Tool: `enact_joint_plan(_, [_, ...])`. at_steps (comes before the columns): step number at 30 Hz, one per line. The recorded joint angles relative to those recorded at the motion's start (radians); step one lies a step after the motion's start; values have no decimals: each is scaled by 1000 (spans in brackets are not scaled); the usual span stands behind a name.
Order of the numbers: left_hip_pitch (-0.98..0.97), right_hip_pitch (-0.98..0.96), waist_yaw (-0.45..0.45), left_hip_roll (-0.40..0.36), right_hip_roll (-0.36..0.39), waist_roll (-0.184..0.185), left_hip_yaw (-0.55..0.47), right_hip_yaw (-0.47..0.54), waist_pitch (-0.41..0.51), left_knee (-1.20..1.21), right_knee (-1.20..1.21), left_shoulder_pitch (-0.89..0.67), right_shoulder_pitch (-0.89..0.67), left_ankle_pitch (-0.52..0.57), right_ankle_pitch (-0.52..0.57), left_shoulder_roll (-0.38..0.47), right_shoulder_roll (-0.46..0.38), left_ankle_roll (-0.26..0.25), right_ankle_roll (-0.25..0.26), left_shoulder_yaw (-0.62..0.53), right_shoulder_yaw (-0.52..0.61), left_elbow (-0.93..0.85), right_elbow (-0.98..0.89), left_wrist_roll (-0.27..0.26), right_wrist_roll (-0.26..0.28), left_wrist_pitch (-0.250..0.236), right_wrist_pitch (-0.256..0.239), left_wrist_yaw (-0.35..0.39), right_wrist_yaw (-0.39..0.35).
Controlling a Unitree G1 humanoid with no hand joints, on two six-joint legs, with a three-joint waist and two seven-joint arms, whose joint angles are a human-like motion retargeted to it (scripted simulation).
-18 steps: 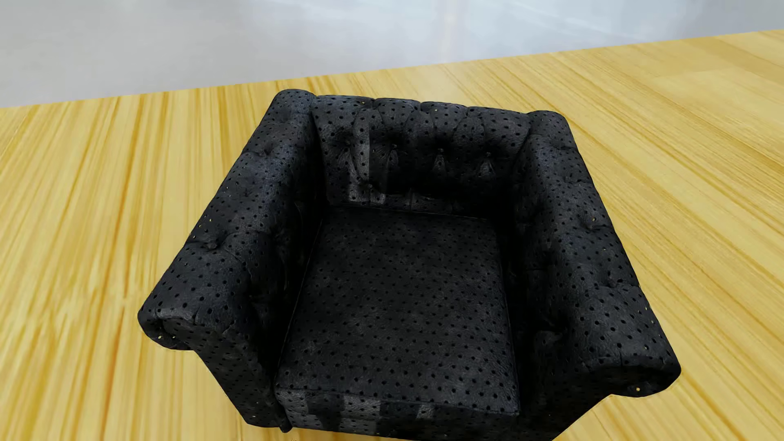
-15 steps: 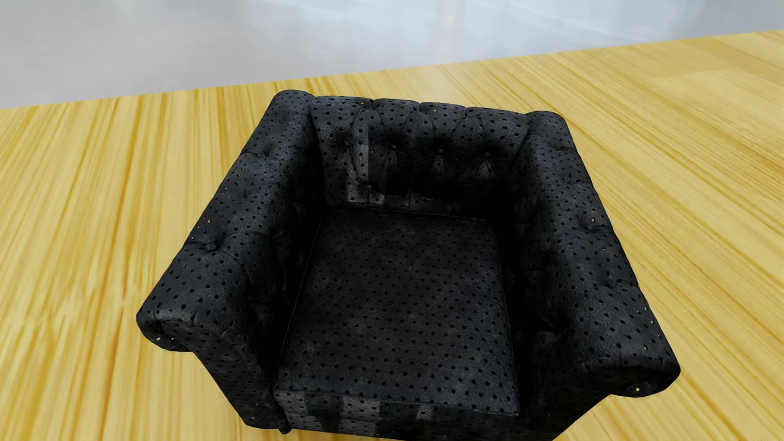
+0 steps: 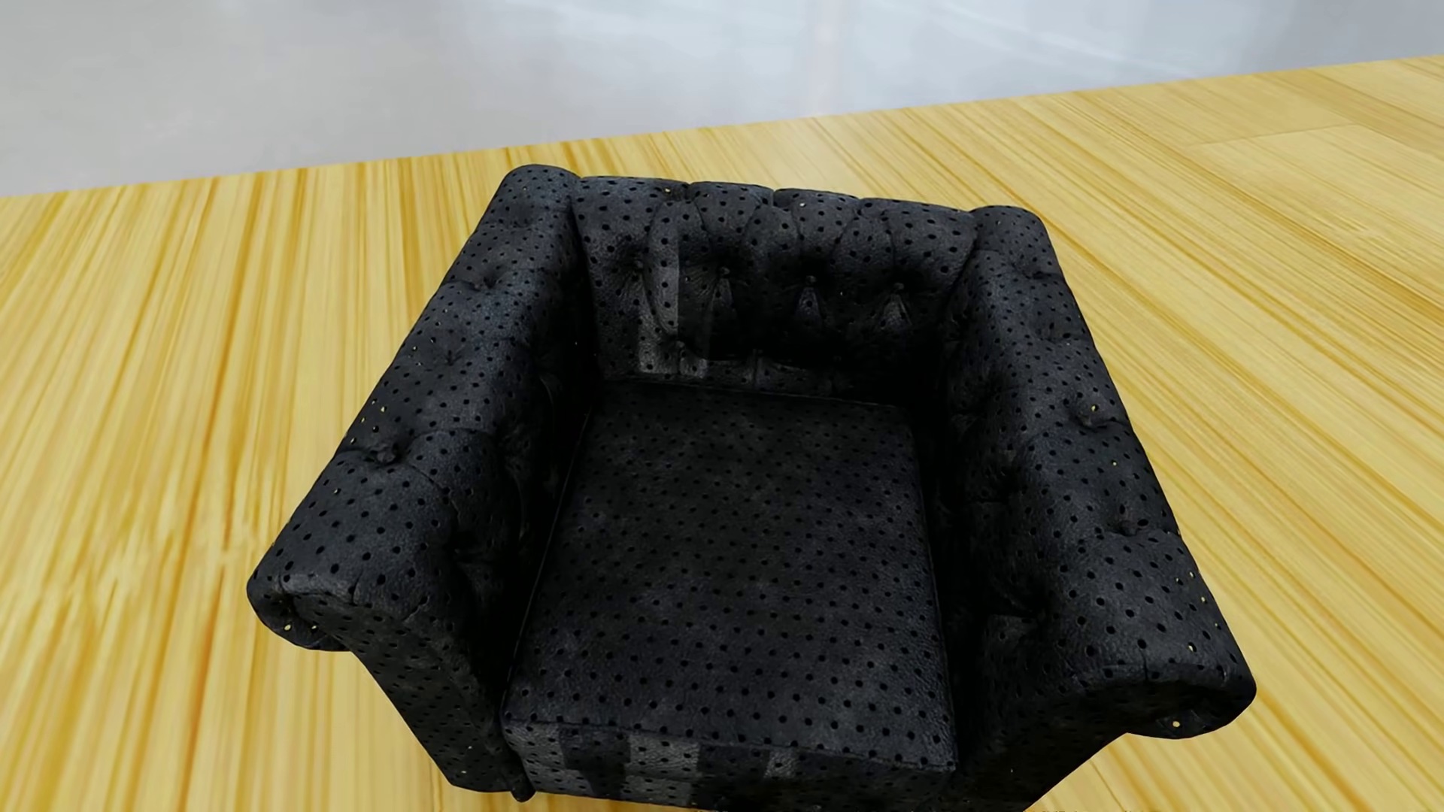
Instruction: Stand still
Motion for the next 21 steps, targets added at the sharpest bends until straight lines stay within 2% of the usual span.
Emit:
enact_joint_plan(7, [3, -2, 3, -2, -3, -3, 0, 0, -6, -6, -1, -2, 7, -7, 0, -2, -2, 0, 0, 2, -18, 4, 5, 0, 0, 0, 0, 0, 0])
enact_joint_plan(8, [4, -1, 3, -1, 0, -3, 0, 0, -5, -6, -2, -6, 7, -8, -1, 0, -5, 0, 0, -2, 6, 7, -2, 0, 0, 0, 0, 0, 0])
enact_joint_plan(16, [-2, -5, 3, 1, 3, -7, 0, 0, 0, -4, -1, 3, 10, -11, 1, 7, -4, 0, 0, 14, -38, 2, 13, 0, 0, 0, 0, 0, 0])
enact_joint_plan(21, [-1, -2, -4, 1, 1, -10, 0, 0, 2, -5, -4, 3, 2, -15, 2, 11, -8, 0, 0, 10, -10, 1, 13, 0, 0, 0, 0, 0, 0])
